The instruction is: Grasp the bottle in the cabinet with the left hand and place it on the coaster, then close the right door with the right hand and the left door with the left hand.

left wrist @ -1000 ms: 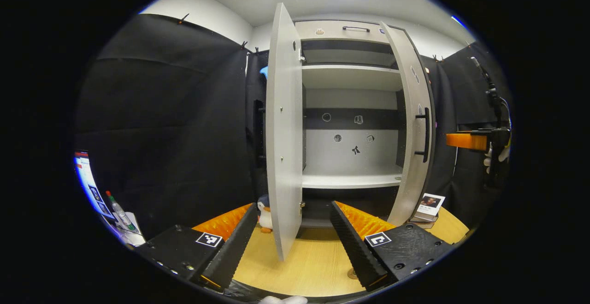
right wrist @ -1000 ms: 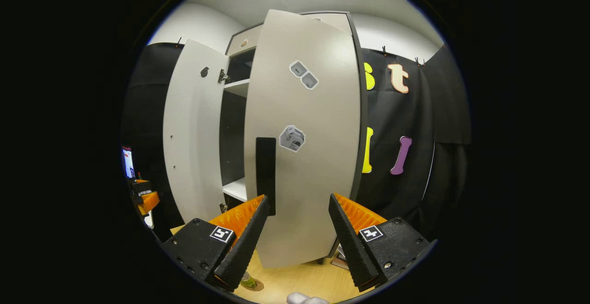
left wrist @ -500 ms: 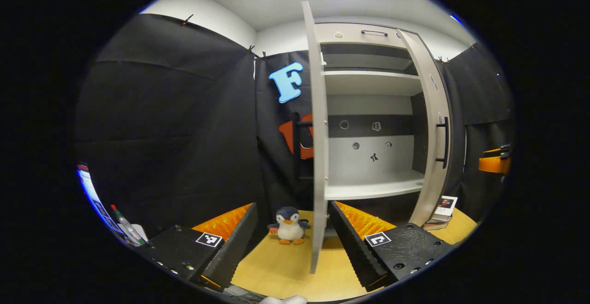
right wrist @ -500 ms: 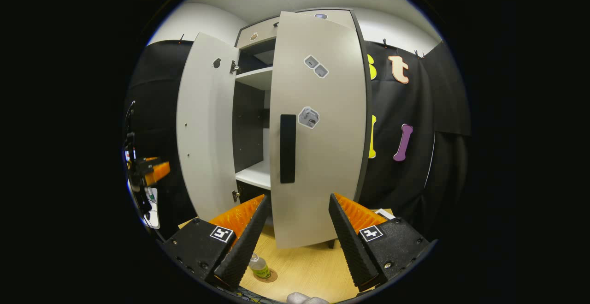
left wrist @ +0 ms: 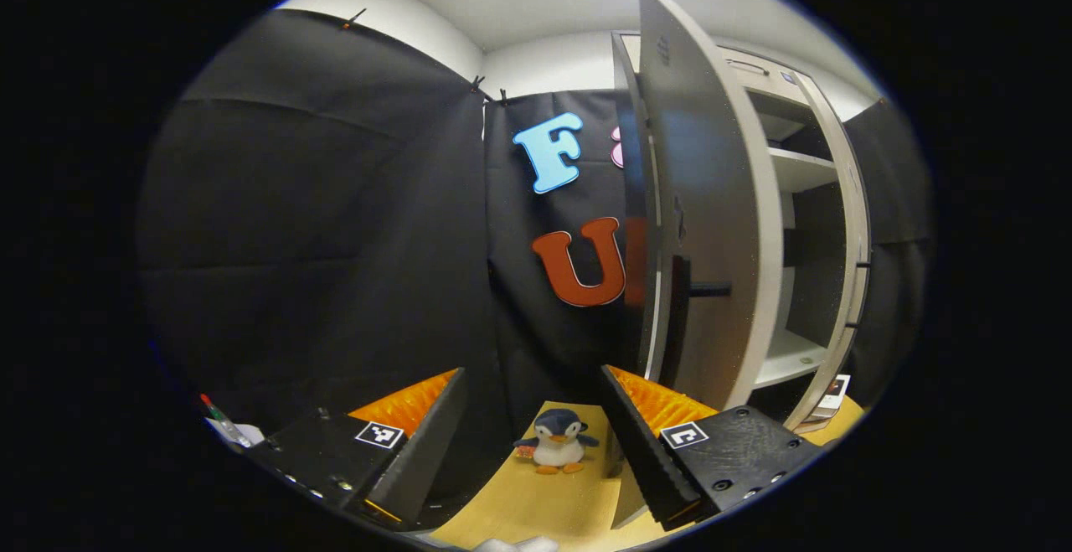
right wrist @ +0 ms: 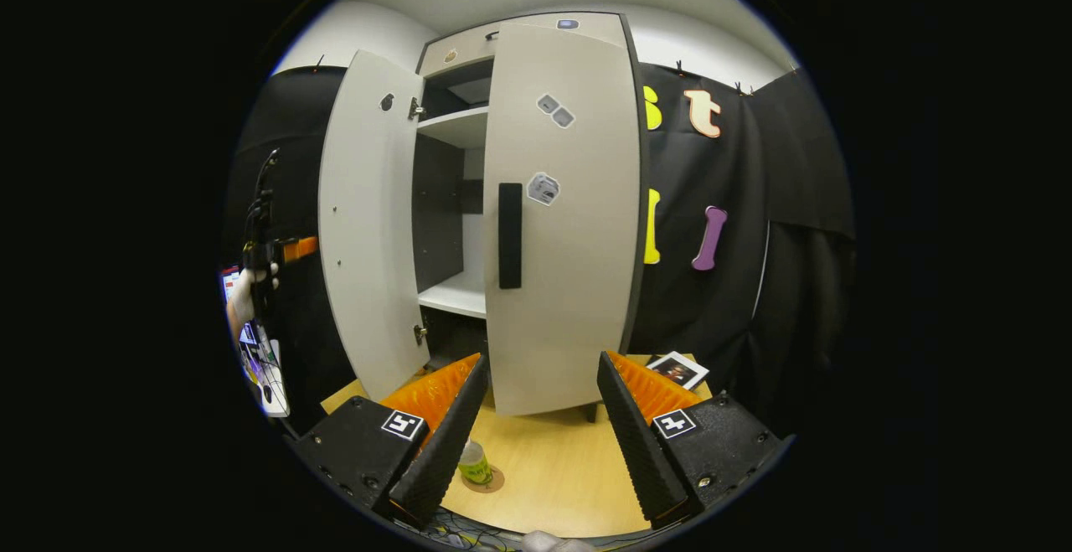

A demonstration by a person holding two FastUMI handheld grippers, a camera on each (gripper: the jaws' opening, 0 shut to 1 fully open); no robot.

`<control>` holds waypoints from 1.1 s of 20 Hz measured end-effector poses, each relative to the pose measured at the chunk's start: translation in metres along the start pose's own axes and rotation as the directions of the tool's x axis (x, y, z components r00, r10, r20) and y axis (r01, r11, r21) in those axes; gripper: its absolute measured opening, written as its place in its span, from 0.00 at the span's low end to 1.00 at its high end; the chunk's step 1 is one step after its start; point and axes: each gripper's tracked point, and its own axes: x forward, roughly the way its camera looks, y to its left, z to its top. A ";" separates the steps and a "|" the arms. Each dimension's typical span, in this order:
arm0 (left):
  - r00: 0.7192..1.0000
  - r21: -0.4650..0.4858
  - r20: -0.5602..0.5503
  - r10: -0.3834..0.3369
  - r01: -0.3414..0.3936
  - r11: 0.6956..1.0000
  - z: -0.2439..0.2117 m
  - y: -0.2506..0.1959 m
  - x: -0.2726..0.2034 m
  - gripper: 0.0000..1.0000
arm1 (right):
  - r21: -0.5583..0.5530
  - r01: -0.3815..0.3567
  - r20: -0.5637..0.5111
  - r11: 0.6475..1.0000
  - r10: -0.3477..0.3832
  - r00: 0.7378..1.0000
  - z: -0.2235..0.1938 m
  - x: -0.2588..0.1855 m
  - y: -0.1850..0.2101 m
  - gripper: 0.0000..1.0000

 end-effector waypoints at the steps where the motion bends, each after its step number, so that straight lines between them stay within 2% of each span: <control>1: 1.000 -0.002 0.004 -0.006 0.006 1.000 0.003 -0.004 0.006 0.95 | 0.002 0.011 -0.004 1.000 -0.011 1.000 -0.003 -0.003 -0.003 0.82; 3: 0.999 0.004 0.025 -0.028 0.028 1.000 0.009 -0.019 0.014 0.95 | 0.010 0.027 -0.016 1.000 -0.027 1.000 -0.007 -0.006 -0.006 0.82; 6: 0.998 0.085 0.053 0.014 -0.018 0.996 0.014 -0.021 0.012 0.92 | 0.012 0.029 -0.024 1.000 -0.029 0.999 -0.007 -0.008 -0.008 0.82; 8: 0.998 0.114 0.062 0.014 -0.021 0.993 0.016 -0.026 0.010 0.91 | 0.015 0.020 -0.025 1.000 -0.020 0.999 -0.007 -0.007 -0.008 0.82; 10: 0.999 0.102 0.044 -0.002 -0.002 0.995 0.013 -0.035 0.010 0.91 | 0.015 0.008 -0.020 1.000 -0.007 1.000 -0.004 -0.005 -0.009 0.82; 11: 0.999 0.095 0.045 -0.005 0.001 0.996 0.014 -0.038 0.008 0.83 | 0.013 0.001 -0.016 1.000 -0.001 1.000 -0.002 -0.005 -0.011 0.82; 12: 0.999 0.095 0.045 -0.003 -0.001 0.995 0.013 -0.042 0.008 0.87 | 0.012 -0.005 -0.013 1.000 0.005 1.000 0.000 -0.004 -0.013 0.82; 14: 0.999 0.108 0.044 0.006 -0.011 0.994 0.012 -0.051 0.004 0.86 | 0.013 -0.022 -0.016 1.000 0.022 1.000 -0.001 -0.003 -0.015 0.82; 22: 0.995 0.118 0.051 -0.088 0.082 0.990 0.014 -0.124 -0.005 0.87 | 0.009 -0.024 -0.010 1.000 0.024 1.000 0.000 -0.007 -0.040 0.82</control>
